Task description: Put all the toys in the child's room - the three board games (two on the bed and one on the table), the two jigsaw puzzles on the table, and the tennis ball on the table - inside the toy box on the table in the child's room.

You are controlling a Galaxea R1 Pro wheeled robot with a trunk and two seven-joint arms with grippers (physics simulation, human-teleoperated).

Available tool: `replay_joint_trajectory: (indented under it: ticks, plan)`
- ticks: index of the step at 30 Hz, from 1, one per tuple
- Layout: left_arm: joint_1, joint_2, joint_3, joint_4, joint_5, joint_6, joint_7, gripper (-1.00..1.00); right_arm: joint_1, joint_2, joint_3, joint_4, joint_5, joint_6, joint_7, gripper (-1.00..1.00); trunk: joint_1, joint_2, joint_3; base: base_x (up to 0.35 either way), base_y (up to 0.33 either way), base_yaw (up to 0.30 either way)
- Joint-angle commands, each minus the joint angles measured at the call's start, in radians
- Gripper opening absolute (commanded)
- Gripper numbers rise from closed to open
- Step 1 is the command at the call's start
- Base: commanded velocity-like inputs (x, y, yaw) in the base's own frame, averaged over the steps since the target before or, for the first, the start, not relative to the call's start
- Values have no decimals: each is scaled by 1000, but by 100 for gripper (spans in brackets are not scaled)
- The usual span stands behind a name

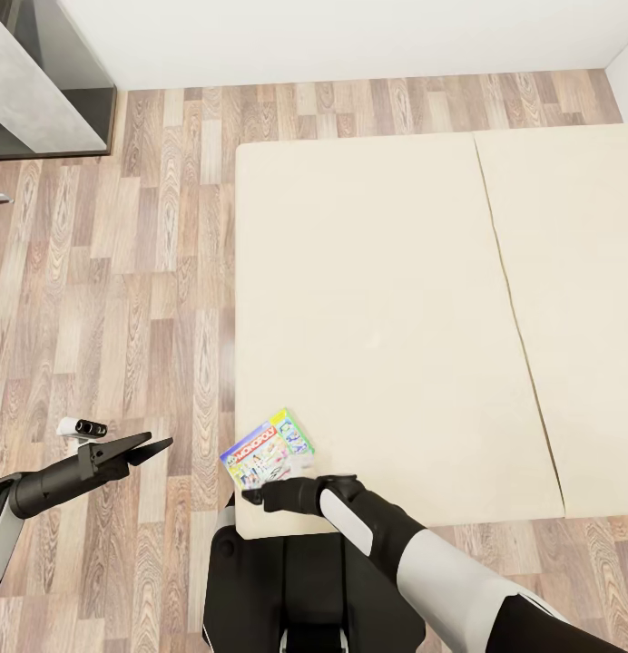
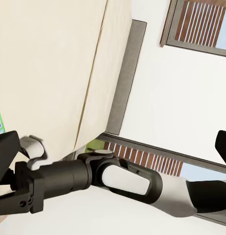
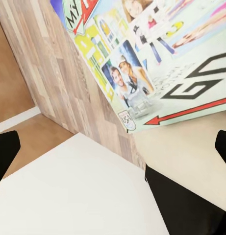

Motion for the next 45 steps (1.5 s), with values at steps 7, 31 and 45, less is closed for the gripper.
replay_joint_trajectory:
  ticks: [7, 31, 45]
  plan:
    - [0, 0, 0, 0, -1, 11, -4, 100, -1, 0, 7, 0, -2, -34, 2, 100, 1, -2, -1, 0, 0, 0]
    - [0, 0, 0, 0, -2, 11, -4, 100, -1, 0, 9, 1, -2, -82, 3, 100, 1, -2, -1, 0, 0, 0]
    - [0, 0, 0, 0, -2, 11, -4, 100, -1, 0, 7, 3, -3, -82, 2, 100, 1, -2, -1, 0, 0, 0]
